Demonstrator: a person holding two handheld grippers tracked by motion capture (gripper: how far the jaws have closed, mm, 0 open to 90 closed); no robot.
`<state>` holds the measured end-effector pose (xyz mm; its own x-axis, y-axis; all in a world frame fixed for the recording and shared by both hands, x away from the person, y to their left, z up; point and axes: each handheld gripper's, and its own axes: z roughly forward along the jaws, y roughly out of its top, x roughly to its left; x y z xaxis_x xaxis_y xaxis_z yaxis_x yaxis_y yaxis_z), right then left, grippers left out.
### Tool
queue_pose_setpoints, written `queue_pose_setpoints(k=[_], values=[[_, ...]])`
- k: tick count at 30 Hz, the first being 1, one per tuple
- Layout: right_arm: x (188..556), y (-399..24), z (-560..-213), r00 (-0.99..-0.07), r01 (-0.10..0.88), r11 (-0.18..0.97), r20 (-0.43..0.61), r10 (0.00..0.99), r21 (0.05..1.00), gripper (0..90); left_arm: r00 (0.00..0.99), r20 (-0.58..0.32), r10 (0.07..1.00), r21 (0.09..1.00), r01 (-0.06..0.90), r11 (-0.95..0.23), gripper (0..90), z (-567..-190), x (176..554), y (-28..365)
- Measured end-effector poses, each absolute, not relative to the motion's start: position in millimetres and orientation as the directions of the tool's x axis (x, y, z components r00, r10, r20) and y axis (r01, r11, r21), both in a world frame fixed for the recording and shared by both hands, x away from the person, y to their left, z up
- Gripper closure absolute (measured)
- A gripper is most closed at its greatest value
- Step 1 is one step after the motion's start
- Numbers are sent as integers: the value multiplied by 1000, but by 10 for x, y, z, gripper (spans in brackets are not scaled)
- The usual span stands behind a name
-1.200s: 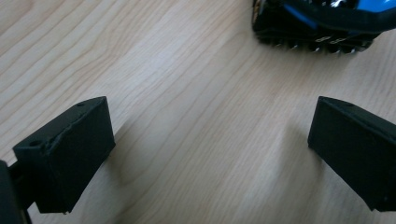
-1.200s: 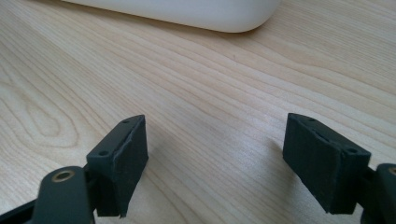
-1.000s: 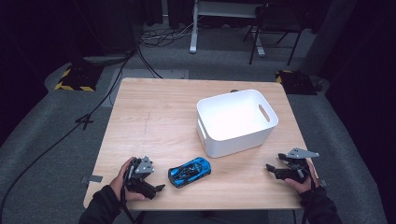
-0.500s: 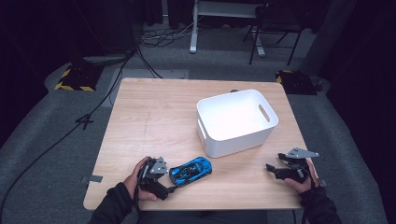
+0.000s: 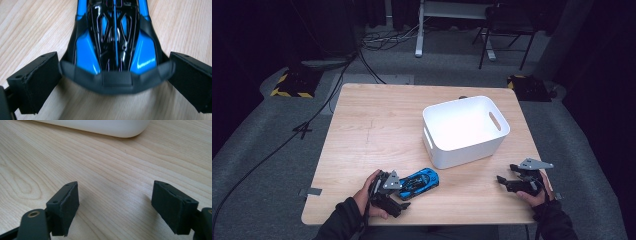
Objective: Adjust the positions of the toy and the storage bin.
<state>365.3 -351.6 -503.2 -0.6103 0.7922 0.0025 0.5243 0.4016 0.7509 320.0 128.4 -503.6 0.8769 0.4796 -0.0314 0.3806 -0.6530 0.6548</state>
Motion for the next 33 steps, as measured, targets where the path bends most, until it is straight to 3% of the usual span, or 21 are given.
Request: queue_pose_setpoints(k=[11, 16, 21, 33], values=[[3654, -3517, -5032, -611, 524, 402, 2, 792, 751, 222, 864, -32, 502, 654, 398, -643, 13, -5033, 3218, 1237], [3654, -3518, -5032, -611, 523, 403, 0, 792, 751, 222, 860, -23, 510, 681, 387, -622, 165, -5019, 3220, 1262], [3654, -3519, -5032, -613, 522, 405, 0, 790, 751, 222, 864, -24, 503, 691, 378, -616, 225, -5021, 3212, 1262], [3653, -3516, -5032, -610, 524, 401, 3, 793, 751, 222, 831, -2, 557, 694, 402, -598, 237, -5012, 3261, 1309]])
